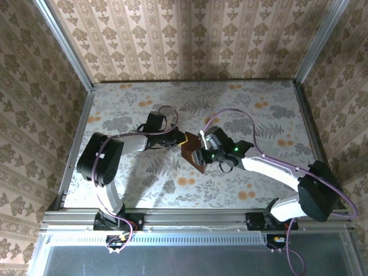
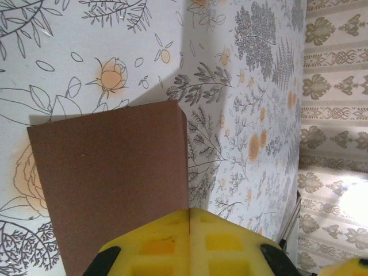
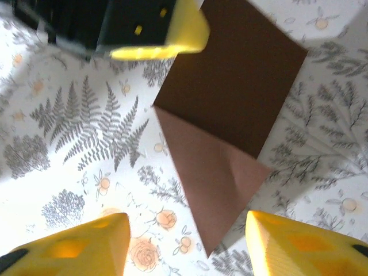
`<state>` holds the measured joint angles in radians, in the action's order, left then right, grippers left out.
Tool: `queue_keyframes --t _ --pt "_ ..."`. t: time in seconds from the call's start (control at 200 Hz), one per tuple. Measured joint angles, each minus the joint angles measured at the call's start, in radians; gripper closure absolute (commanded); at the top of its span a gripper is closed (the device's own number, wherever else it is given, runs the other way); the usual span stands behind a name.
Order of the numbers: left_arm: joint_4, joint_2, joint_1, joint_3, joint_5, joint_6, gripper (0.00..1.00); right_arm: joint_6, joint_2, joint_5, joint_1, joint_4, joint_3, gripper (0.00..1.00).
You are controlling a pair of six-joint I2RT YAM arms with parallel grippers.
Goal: Fold a paper plane with a square sheet of paper (fold left side to right side)
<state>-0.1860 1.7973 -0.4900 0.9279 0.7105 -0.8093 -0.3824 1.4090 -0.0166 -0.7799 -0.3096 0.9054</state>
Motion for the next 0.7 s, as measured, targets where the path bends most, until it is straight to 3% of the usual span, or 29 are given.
queue_keyframes --t 0.285,0.7 --pt "0.016 -0.009 0.0 0.0 -0.003 0.0 1.0 -0.019 0.242 -0.265 -0.185 -0.095 0.106 0.3" --pt "0.025 -0.009 0.0 0.0 -0.008 0.0 1.0 -0.036 0.363 -0.407 -0.22 -0.126 0.161 0.41"
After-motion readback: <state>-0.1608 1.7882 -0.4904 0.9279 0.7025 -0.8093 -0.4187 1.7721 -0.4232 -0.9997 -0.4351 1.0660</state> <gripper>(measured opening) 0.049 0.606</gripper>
